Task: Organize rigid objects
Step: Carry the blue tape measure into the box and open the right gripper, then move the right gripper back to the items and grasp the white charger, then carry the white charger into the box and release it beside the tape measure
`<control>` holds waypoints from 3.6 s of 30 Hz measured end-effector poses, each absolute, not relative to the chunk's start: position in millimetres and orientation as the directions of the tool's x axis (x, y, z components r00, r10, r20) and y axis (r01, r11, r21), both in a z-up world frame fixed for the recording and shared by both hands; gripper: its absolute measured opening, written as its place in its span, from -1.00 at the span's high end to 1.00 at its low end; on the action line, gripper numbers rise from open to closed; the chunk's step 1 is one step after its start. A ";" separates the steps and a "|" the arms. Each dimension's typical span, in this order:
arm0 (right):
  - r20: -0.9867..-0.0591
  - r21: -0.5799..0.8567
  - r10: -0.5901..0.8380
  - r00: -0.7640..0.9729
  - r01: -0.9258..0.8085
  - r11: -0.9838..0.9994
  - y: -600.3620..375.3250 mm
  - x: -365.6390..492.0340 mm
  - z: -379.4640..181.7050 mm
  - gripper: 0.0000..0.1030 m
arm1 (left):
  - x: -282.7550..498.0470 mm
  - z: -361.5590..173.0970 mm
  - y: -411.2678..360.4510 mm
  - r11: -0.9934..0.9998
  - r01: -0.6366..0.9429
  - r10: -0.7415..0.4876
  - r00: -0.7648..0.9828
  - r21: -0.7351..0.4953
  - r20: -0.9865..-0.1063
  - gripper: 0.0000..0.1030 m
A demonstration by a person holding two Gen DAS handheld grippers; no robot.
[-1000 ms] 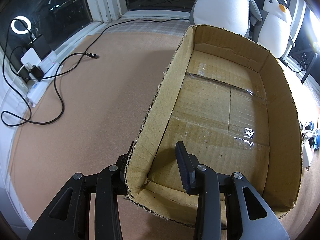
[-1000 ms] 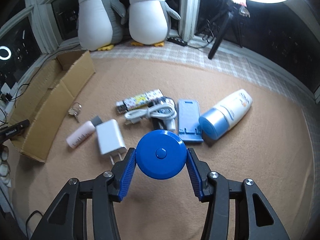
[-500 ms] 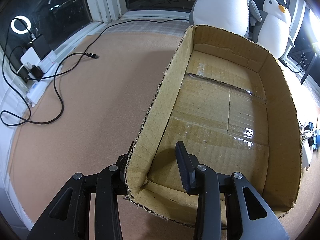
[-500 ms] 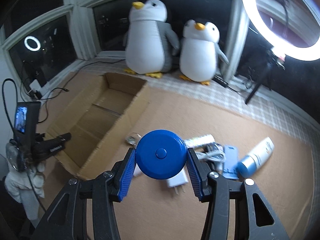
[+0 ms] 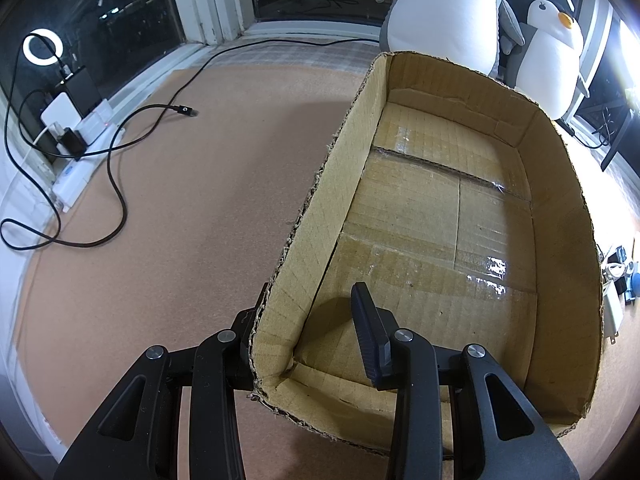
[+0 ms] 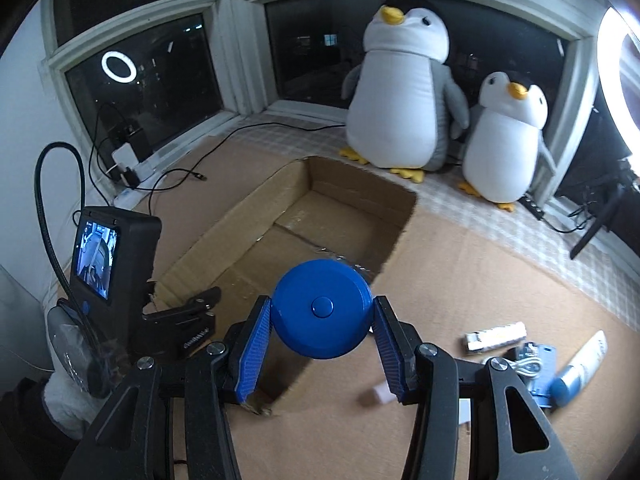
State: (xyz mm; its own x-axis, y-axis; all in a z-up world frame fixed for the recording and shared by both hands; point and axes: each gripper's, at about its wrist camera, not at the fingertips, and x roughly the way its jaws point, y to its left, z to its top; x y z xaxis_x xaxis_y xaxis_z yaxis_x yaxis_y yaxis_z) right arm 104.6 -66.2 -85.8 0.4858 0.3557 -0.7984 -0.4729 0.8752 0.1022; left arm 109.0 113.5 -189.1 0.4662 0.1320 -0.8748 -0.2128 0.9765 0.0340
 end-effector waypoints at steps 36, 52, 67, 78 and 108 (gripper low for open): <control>-0.800 0.177 0.383 0.462 -0.427 0.887 -89.7 105.0 -98.5 -0.20 | 106.8 -189.5 115.6 0.977 -0.211 0.123 0.473 0.023 -0.872 0.30; -0.843 0.154 0.282 0.457 -0.298 0.942 -181.7 100.2 -116.1 -0.20 | 106.6 -189.6 115.5 0.977 -0.212 0.123 0.473 0.023 -0.872 0.30; -0.897 0.086 0.214 0.387 -0.322 0.943 -192.9 108.6 -156.5 -0.02 | 106.4 -189.7 115.4 0.977 -0.212 0.123 0.474 0.023 -0.872 0.30; -0.918 0.063 0.195 0.347 -0.357 0.932 -181.9 117.0 -172.5 0.08 | 106.4 -189.8 115.5 0.977 -0.212 0.123 0.474 0.022 -0.872 0.30; -0.915 0.106 0.217 0.340 -0.316 0.943 -190.7 112.8 -174.1 0.38 | 106.3 -189.9 115.3 0.977 -0.212 0.122 0.475 0.022 -0.872 0.30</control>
State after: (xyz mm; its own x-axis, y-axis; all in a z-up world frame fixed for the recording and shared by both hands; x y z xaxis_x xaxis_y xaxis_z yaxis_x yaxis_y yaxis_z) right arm 112.8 -190.7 -174.1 0.3398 0.2174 -0.9150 -0.3165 0.9426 0.1065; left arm 106.3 115.3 -189.9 0.4748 0.1224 -0.8715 -0.2118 0.9771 0.0219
